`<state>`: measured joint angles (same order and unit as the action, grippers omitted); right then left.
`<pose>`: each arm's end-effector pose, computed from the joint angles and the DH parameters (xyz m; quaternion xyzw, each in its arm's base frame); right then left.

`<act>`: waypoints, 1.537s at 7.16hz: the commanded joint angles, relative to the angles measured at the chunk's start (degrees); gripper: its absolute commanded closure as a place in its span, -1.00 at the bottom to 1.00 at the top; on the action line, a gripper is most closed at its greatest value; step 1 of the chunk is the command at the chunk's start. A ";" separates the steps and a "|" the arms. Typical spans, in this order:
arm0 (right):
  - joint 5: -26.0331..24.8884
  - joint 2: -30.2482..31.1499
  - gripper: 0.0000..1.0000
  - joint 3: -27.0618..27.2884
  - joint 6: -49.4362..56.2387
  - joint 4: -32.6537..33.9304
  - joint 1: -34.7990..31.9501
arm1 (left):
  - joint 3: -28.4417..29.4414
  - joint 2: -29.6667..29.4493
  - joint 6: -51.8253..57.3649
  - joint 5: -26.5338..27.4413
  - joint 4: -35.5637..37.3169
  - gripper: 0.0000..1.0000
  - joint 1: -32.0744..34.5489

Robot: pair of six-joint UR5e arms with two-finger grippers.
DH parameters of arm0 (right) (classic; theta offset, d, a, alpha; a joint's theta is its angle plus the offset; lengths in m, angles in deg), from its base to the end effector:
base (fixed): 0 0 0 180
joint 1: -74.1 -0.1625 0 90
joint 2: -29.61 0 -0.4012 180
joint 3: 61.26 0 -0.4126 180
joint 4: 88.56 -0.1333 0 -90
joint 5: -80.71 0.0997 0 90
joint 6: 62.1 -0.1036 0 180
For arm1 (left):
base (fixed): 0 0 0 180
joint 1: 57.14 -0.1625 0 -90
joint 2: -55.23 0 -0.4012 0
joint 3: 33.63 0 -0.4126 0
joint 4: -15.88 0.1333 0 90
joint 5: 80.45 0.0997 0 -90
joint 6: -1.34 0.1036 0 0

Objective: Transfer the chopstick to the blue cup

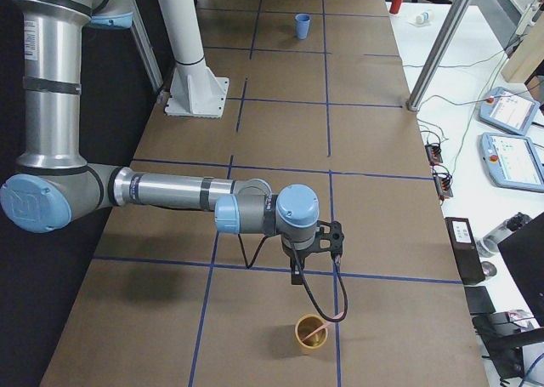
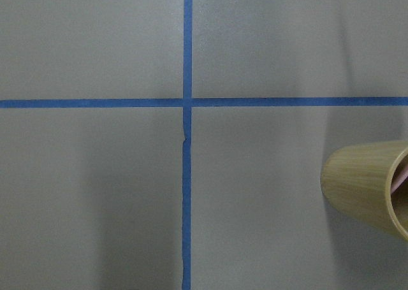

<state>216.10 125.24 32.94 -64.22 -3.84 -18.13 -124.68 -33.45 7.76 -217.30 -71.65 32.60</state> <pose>0.0781 -0.4748 0.6380 0.0314 -0.3856 0.0220 0.9219 -0.0554 -0.4998 0.6411 -0.0006 0.3980 0.0440 0.9163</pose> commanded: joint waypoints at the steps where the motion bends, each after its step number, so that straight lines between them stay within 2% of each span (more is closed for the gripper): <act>1: 1.27 -0.18 -1.00 0.28 -0.17 0.27 0.03 | 0.00 0.00 0.09 0.09 -0.09 -1.00 0.00; 5: 1.37 -0.19 -1.00 0.55 -0.25 0.01 0.03 | -1.05 0.09 -0.09 -0.35 -1.05 -1.00 -0.09; 6: 1.37 -0.62 -1.00 0.55 -0.25 -0.17 0.20 | -1.31 -0.08 -0.87 -0.53 -3.58 -1.00 -1.13; 9: 1.37 -0.89 -1.00 0.99 -0.52 -0.17 0.55 | -5.96 1.49 -25.84 -2.80 -18.67 -1.00 -11.04; 11: 0.67 -2.28 -1.00 3.61 -0.52 0.18 1.34 | -6.68 1.58 -36.51 -2.38 -24.85 -1.00 -17.80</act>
<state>217.31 123.97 35.20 -64.74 -3.84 -17.22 -130.90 -32.01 -21.72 -219.80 -92.36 19.33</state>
